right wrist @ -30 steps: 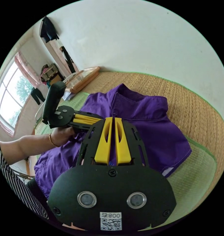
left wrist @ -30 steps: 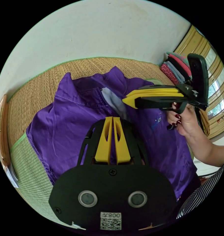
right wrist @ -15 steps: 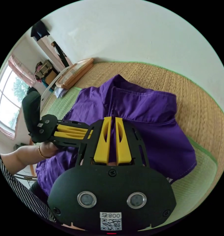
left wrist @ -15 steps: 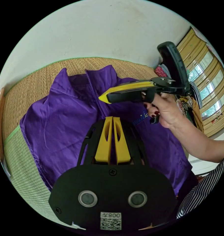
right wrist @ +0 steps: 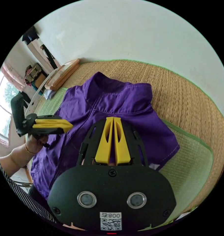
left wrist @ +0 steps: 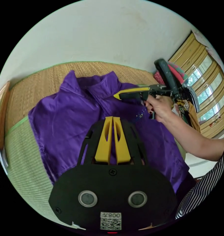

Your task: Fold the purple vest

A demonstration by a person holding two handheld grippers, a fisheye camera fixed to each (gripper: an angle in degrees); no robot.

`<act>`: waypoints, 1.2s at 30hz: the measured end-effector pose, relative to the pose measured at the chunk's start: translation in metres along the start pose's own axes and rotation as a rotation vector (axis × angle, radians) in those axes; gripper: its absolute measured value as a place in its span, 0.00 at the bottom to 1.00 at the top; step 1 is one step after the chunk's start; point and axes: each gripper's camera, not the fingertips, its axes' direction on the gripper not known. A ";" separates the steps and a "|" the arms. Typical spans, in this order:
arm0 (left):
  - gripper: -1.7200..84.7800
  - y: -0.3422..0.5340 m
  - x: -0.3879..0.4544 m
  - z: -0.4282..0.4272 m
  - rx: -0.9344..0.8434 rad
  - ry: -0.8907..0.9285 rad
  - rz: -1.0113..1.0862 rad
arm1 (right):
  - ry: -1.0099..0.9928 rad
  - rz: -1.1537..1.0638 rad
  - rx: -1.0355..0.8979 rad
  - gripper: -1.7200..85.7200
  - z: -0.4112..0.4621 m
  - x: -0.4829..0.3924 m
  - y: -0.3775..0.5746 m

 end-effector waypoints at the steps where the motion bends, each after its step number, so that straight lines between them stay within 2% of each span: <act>1: 0.03 0.011 -0.007 -0.023 0.037 -0.010 -0.018 | 0.006 -0.022 0.017 0.02 -0.010 -0.009 0.008; 3: 0.03 0.032 -0.022 -0.051 0.039 -0.028 -0.057 | -0.001 -0.055 0.070 0.02 -0.029 -0.023 0.029; 7: 0.07 0.113 -0.066 -0.118 0.031 -0.194 -0.229 | 0.016 -0.079 0.114 0.02 -0.048 -0.048 0.093; 11: 0.10 0.187 -0.111 -0.157 0.023 -0.160 -0.431 | 0.034 -0.024 0.046 0.02 -0.025 -0.039 0.126; 13: 0.10 0.200 -0.119 -0.153 -0.006 -0.129 -0.463 | 0.042 0.001 0.014 0.02 -0.013 -0.034 0.130; 15: 0.08 0.203 -0.124 -0.140 -0.053 -0.069 -0.460 | 0.053 0.014 -0.025 0.02 0.000 -0.030 0.131; 17: 0.05 0.203 -0.120 -0.144 -0.021 -0.102 -0.463 | 0.108 0.014 -0.067 0.02 0.013 -0.029 0.135; 20: 0.04 0.202 -0.111 -0.154 0.026 -0.124 -0.430 | 0.062 0.048 -0.043 0.02 0.024 -0.022 0.139; 23: 0.04 0.206 -0.113 -0.142 -0.020 -0.110 -0.437 | 0.008 0.097 -0.037 0.02 0.032 -0.016 0.136; 29: 0.05 0.212 -0.087 -0.172 0.083 -0.157 -0.406 | 0.069 0.099 0.069 0.02 0.012 -0.037 0.161; 32: 0.05 0.212 -0.070 -0.166 0.067 -0.171 -0.374 | 0.091 0.163 -0.064 0.02 0.052 -0.020 0.172; 34: 0.05 0.207 -0.060 -0.160 0.059 -0.164 -0.358 | 0.029 0.189 0.011 0.02 0.041 -0.016 0.172; 36: 0.05 0.197 -0.046 -0.159 0.088 -0.162 -0.317 | 0.087 0.177 0.088 0.03 0.028 -0.023 0.165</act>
